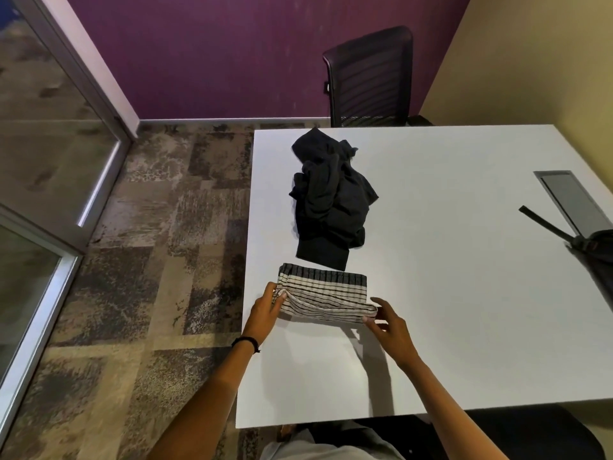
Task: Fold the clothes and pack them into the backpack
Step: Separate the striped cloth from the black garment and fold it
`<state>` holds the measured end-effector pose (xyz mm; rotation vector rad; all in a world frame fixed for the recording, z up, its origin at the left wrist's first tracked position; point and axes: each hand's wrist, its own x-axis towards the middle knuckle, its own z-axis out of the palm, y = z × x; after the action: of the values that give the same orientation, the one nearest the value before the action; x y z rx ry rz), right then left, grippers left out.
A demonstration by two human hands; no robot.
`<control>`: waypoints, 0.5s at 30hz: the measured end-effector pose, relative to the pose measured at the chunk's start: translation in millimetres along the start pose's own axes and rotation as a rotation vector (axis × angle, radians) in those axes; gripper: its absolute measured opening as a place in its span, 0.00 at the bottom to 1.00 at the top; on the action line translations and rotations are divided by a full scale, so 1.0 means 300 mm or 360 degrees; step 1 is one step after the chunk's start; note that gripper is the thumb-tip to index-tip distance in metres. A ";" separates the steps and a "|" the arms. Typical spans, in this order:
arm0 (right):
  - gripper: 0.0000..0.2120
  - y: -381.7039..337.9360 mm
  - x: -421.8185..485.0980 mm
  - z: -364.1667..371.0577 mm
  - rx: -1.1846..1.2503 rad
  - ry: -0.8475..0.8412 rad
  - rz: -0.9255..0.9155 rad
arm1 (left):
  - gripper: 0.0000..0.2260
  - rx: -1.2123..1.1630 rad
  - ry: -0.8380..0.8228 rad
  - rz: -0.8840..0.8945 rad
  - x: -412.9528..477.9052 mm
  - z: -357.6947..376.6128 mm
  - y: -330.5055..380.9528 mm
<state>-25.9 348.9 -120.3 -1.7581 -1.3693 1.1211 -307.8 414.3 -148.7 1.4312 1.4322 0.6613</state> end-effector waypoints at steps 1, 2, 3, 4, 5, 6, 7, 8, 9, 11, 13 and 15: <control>0.20 0.003 0.003 0.001 0.0024 -0.0006 0.0002 | 0.11 -0.0033 0.0019 0.0003 0.006 0.000 0.007; 0.23 0.010 0.008 0.003 0.0030 -0.0010 0.0012 | 0.10 -0.0062 0.0033 0.0000 0.010 0.000 0.013; 0.24 0.015 0.012 0.006 0.0036 -0.0015 0.0029 | 0.09 -0.0095 0.0048 0.0001 0.014 -0.001 0.016; 0.24 0.022 0.020 0.009 0.0026 -0.0012 0.0055 | 0.09 -0.0119 0.0057 0.0000 0.018 -0.002 0.015; 0.22 0.029 0.028 0.012 0.0002 -0.0012 0.0084 | 0.09 -0.0141 0.0063 0.0001 0.020 -0.001 0.016; 0.18 0.036 0.037 0.016 -0.0038 -0.0010 0.0111 | 0.08 -0.0154 0.0071 -0.0003 0.022 -0.001 0.017; 0.13 0.042 0.043 0.021 -0.0078 -0.0009 0.0136 | 0.08 -0.0169 0.0086 -0.0005 0.024 -0.002 0.016; 0.11 0.053 0.049 0.025 -0.0110 -0.0007 0.0161 | 0.08 -0.0183 0.0103 -0.0004 0.026 -0.002 0.015; 0.09 0.064 0.054 0.030 -0.0136 -0.0005 0.0180 | 0.08 -0.0197 0.0120 0.0000 0.028 -0.002 0.012; 0.08 0.081 0.062 0.039 -0.0152 0.0000 0.0201 | 0.08 -0.0206 0.0147 0.0003 0.031 -0.003 0.012; 0.07 0.076 0.067 0.043 -0.0130 0.0004 0.0211 | 0.08 -0.0191 0.0158 -0.0008 0.039 -0.005 0.008; 0.09 0.070 0.076 0.045 -0.0121 0.0001 0.0212 | 0.09 -0.0127 0.0155 -0.0034 0.051 -0.006 -0.001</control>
<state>-26.9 365.2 -149.8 -1.9279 -1.3263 1.1516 -307.2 429.4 -152.2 1.3353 1.4775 0.7751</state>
